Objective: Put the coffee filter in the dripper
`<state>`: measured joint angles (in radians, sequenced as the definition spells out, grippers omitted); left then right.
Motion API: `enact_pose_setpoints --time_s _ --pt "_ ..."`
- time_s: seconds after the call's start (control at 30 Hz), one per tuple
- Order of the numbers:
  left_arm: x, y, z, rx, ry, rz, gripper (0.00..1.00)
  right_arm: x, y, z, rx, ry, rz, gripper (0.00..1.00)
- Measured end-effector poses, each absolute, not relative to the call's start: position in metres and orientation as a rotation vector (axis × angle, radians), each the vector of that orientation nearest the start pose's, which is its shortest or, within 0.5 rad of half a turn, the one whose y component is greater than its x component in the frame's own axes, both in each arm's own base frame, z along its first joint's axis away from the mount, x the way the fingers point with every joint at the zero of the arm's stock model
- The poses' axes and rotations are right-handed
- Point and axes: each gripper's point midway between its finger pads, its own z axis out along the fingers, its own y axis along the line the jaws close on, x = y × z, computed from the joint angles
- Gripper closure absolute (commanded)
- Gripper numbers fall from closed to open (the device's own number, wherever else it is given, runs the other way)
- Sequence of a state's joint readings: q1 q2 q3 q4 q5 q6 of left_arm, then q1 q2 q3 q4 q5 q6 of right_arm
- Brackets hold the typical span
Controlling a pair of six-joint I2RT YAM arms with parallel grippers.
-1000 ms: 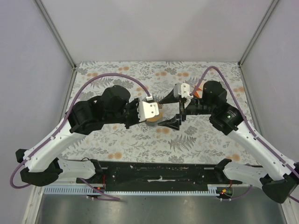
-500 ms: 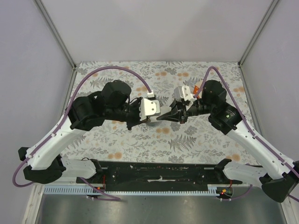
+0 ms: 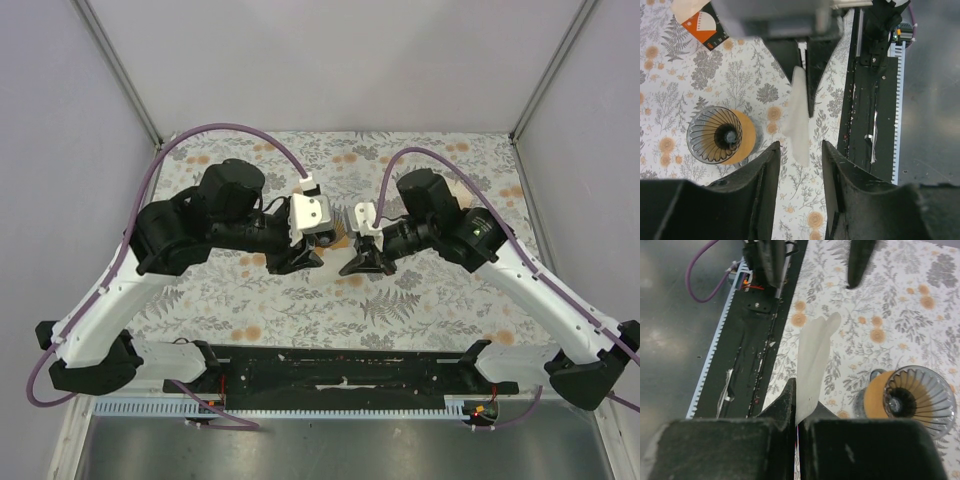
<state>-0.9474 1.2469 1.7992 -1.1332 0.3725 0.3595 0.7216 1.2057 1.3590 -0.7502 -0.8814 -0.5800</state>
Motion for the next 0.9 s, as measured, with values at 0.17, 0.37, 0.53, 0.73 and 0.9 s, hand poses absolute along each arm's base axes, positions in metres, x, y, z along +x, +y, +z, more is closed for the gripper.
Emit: enact_pose_setpoints --time_s 0.17,0.37,0.53,0.73,0.9 --pt "0.129 -0.275 0.386 1.490 1.605 -0.793 0.58 0.134 0.297 0.310 -1.714 1.280 1.049 1.00" --pt "0.131 -0.274 0.385 1.475 1.628 -0.815 0.60 0.131 0.294 0.312 -1.733 1.263 1.043 1.00" --pt "0.125 -0.276 0.383 1.476 1.649 -0.876 0.73 0.128 0.294 0.312 -1.745 1.258 1.050 1.00" --pt "0.119 -0.281 0.379 1.493 1.660 -0.932 0.77 0.127 0.294 0.316 -1.744 1.244 1.050 1.00" --pt "0.119 -0.281 0.369 1.500 1.698 -0.930 0.96 0.127 0.294 0.316 -1.746 1.239 1.051 1.00"
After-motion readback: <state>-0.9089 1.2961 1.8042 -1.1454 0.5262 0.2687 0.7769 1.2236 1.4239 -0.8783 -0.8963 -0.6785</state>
